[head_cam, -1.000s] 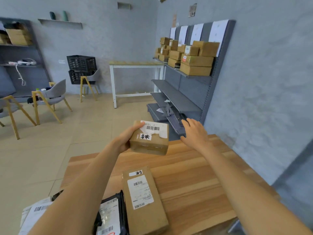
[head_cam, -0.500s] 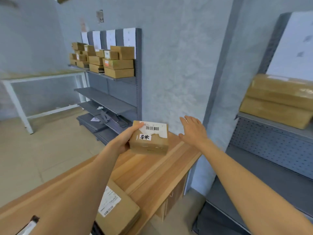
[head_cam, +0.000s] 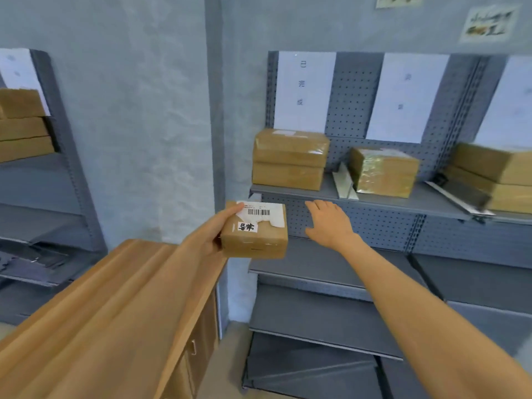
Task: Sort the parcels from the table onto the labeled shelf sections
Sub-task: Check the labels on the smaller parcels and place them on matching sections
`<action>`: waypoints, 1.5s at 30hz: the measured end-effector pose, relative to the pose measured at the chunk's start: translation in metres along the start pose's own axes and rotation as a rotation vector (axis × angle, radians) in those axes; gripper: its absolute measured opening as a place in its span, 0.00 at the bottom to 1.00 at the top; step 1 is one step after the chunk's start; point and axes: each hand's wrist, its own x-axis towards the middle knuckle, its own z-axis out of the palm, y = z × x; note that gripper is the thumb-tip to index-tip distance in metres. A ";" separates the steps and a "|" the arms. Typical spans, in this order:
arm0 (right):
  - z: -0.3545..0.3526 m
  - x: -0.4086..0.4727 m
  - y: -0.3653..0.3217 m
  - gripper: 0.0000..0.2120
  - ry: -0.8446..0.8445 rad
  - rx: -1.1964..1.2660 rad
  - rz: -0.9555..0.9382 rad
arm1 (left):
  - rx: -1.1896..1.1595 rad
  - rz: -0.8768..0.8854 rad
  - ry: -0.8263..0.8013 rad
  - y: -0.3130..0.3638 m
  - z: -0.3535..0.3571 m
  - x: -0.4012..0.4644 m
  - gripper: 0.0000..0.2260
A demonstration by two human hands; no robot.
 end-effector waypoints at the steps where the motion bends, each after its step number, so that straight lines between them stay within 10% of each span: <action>1: -0.002 -0.006 0.018 0.34 0.002 -0.010 0.032 | 0.010 -0.012 -0.023 -0.001 0.018 0.007 0.18; 20: -0.027 -0.042 0.296 0.33 0.066 -0.081 0.222 | 0.080 -0.008 -0.132 -0.005 0.301 0.103 0.13; 45: -0.004 0.063 0.399 0.32 0.085 -0.113 0.260 | 0.173 -0.040 -0.044 0.039 0.375 0.255 0.17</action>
